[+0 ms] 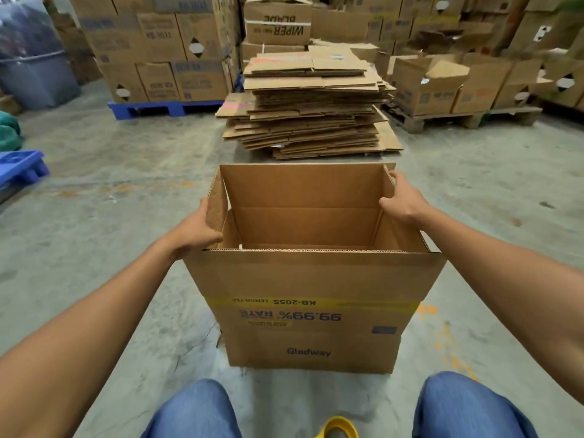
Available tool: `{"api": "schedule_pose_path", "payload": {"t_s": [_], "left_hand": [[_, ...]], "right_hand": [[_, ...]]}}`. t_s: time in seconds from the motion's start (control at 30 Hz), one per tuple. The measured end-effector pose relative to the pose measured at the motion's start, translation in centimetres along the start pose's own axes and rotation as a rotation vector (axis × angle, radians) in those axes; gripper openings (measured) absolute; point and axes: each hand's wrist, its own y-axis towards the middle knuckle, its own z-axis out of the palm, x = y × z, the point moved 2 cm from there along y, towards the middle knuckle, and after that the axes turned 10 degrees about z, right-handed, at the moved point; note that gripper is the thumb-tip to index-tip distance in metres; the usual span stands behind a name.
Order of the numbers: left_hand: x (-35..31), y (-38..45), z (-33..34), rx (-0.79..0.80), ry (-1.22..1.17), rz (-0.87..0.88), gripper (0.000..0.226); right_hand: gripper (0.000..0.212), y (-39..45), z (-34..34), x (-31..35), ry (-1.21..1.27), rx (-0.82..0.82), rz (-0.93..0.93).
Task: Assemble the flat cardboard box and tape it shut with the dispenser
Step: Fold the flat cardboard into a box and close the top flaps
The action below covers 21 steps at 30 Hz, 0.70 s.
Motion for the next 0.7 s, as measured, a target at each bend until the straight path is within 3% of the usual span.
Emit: {"api": "schedule_pose_path", "payload": {"t_s": [0.2, 0.3, 0.43, 0.57, 0.7], "left_hand": [[-0.1, -0.3, 0.9, 0.114, 0.018, -0.019, 0.139], [-0.3, -0.6, 1.2, 0.229, 0.041, -0.033, 0.138], [-1.8, -0.3, 2.7, 0.376, 0.192, -0.008, 0.113], [-3.1, 0.2, 4.2, 0.435, 0.202, -0.064, 0.097], [-2.8, 0.5, 5.8, 0.591, 0.348, -0.068, 0.093]], "right_hand": [[0.054, -0.1, 1.3, -0.2, 0.247, 0.072, 0.075], [0.063, -1.7, 3.8, 1.0, 0.297, 0.324, 0.192], [0.072, -3.9, 7.0, 0.3, -0.219, 0.629, 0.127], [0.059, -5.7, 8.1, -0.8, -0.562, 0.709, 0.034], [0.068, -6.1, 8.2, -2.0, -0.841, 0.747, -0.001]]}}
